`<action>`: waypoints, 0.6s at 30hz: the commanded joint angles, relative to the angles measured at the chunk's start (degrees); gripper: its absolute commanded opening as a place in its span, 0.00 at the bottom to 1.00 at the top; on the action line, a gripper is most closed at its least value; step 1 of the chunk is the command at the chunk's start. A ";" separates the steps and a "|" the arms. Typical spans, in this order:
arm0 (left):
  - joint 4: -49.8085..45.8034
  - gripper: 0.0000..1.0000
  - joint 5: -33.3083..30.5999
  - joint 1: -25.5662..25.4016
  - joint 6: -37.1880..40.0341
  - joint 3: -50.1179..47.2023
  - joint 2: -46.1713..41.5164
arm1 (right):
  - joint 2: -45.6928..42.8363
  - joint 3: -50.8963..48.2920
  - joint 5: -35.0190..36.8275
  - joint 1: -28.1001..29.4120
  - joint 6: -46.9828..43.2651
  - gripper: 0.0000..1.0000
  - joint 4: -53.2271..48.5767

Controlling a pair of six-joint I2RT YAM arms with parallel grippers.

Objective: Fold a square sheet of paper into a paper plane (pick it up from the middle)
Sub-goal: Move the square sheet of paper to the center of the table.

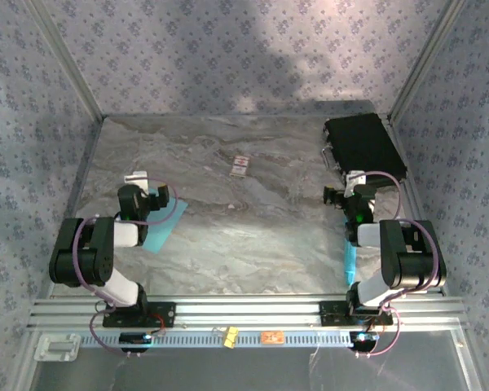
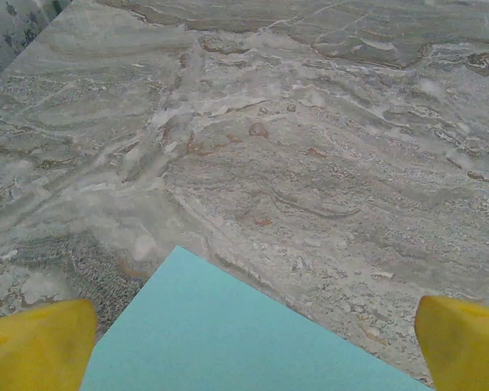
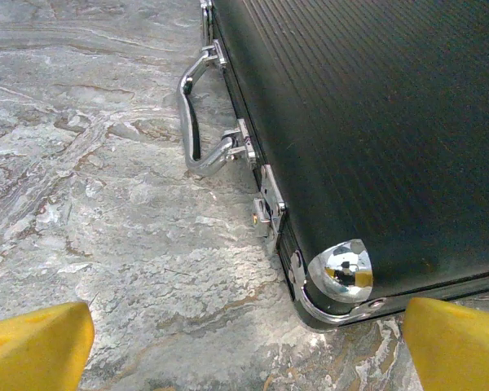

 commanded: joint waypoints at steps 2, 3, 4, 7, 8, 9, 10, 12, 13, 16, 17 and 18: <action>0.19 1.00 1.06 0.51 0.47 1.23 -0.52 | 0.27 1.40 -0.50 -0.30 0.48 0.99 -0.58; 0.19 1.00 1.06 0.47 0.52 1.21 -0.57 | 0.25 1.40 -0.42 -0.31 0.44 0.99 -0.58; 0.19 1.00 1.05 0.52 0.49 1.18 -0.49 | 0.26 1.40 -0.50 -0.26 0.51 0.99 -0.58; 0.19 1.00 1.06 0.50 0.52 1.23 -0.50 | 0.27 1.41 -0.47 -0.28 0.52 0.99 -0.58; 0.19 1.00 1.06 0.51 0.46 1.23 -0.57 | 0.25 1.39 -0.45 -0.28 0.47 0.99 -0.58; 0.19 1.00 1.04 0.49 0.46 1.23 -0.52 | 0.25 1.34 -0.45 -0.30 0.46 0.99 -0.58; 0.19 1.00 1.06 0.45 0.53 1.23 -0.53 | 0.31 1.40 -0.49 -0.27 0.44 0.99 -0.59; 0.19 1.00 1.06 0.49 0.51 1.23 -0.50 | 0.26 1.38 -1.05 -0.58 0.67 0.99 -0.78; 0.19 1.00 1.07 0.52 0.48 1.22 -0.46 | 0.31 1.34 -1.36 -0.76 0.82 0.99 -0.67; 0.19 1.00 1.03 0.52 0.49 1.23 -0.57 | 0.27 1.25 -2.02 -1.09 0.97 0.99 -0.59; 0.19 1.00 1.05 0.52 0.47 1.23 -0.58 | 0.26 1.24 -2.08 -1.10 0.97 0.99 -0.58; 0.19 1.00 1.10 0.58 0.51 1.23 -0.53 | 0.30 1.28 -2.15 -1.20 1.05 0.99 -0.58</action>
